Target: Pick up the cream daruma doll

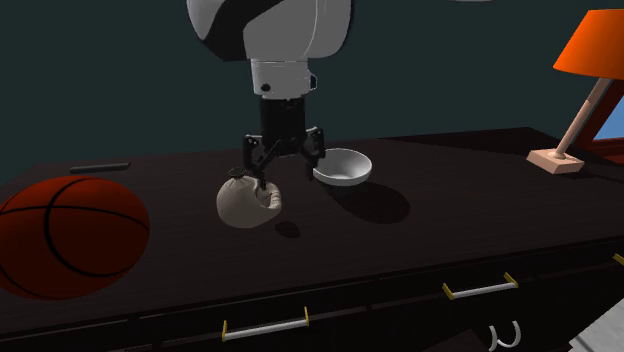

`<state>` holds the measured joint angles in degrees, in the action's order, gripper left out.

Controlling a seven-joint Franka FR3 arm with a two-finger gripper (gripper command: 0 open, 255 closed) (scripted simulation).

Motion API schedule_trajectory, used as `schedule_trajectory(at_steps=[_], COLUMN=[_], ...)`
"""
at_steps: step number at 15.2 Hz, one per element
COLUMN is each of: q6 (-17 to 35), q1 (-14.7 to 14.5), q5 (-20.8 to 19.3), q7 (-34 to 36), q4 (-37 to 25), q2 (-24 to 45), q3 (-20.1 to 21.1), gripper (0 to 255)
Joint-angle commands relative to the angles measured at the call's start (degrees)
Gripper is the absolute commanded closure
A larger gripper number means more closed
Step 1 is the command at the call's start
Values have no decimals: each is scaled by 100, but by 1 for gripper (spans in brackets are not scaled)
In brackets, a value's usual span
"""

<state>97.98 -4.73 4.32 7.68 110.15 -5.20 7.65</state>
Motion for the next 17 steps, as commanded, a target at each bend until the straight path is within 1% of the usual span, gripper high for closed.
schedule_trajectory(at_steps=[1, 5, 9, 12, 15, 17], q6=[6, -92, -353, -701, -1238, -1047], q1=[-33, -160, -347, -533, -762, -747], q5=[-97, -323, -575, -770, -948, -938], q7=[108, 364, 587, 715, 781, 784], q4=[-445, -1488, -2765, -3985, -5536, -5290], q2=[446, 1392, 2420, 3304, 4326, 4272], q3=[55, 157, 203, 202, 164, 159], gripper=[0, 0, 0, 0, 0, 0])
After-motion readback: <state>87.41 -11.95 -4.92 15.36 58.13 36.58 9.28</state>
